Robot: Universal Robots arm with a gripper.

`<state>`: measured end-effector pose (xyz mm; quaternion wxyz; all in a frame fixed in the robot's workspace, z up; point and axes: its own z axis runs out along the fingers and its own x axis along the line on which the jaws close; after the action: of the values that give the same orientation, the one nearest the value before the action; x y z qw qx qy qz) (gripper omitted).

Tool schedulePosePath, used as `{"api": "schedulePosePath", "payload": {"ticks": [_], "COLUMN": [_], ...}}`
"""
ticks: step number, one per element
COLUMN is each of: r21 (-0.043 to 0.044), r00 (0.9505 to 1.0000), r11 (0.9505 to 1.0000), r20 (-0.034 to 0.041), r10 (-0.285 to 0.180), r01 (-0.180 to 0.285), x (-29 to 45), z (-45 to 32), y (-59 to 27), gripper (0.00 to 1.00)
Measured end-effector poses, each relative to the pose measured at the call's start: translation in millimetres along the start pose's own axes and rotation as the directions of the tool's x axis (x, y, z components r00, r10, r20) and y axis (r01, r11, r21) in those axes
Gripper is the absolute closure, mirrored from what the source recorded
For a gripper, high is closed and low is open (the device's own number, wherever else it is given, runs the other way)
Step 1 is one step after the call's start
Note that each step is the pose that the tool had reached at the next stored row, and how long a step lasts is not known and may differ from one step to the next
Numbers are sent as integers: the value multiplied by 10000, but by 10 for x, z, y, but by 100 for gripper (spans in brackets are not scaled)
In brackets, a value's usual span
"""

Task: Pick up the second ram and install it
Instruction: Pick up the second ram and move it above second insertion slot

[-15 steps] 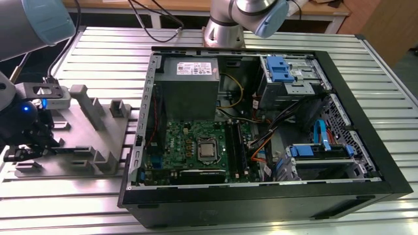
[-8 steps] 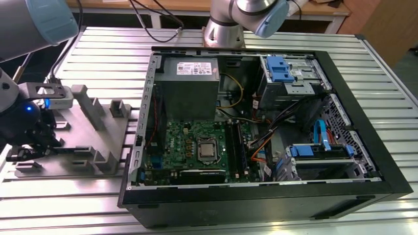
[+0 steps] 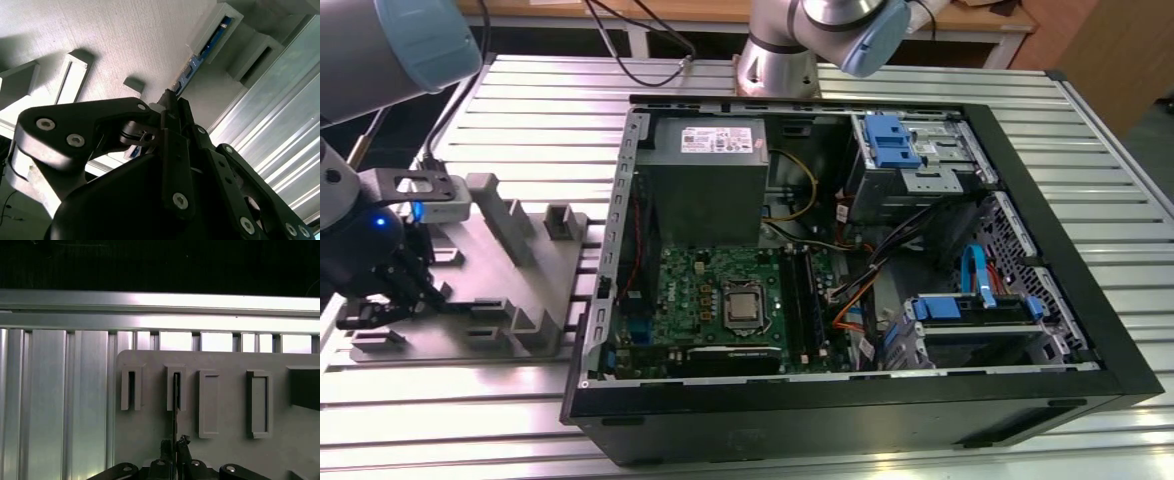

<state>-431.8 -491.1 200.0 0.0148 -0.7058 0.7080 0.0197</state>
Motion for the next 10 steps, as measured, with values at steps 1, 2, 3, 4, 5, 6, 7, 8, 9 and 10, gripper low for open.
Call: {"api": "schedulePosePath", "payload": {"ticks": [1,2,3,4,5,6,7,8,9,10], "r21": [1,1,0,0,1,1,1,1,0,1], "r00": [10000,10000,10000,10000,10000,10000,10000,10000,10000,10000], "r11": [10000,10000,10000,10000,10000,10000,10000,10000,10000,10000], "r20": [1,1,0,0,0,0,0,0,1,0], "r10": [0,0,0,0,0,0,0,0,0,0], "r01": [0,0,0,0,0,0,0,0,0,0], "x": [0,0,0,0,0,0,0,0,0,0], "z": [0,0,0,0,0,0,0,0,0,0], "y": [-1,-3,-4,-5,-6,-8,-9,-10,-12,-14], "gripper": [84,85,85,92,92,92,92,92,92,92]}}
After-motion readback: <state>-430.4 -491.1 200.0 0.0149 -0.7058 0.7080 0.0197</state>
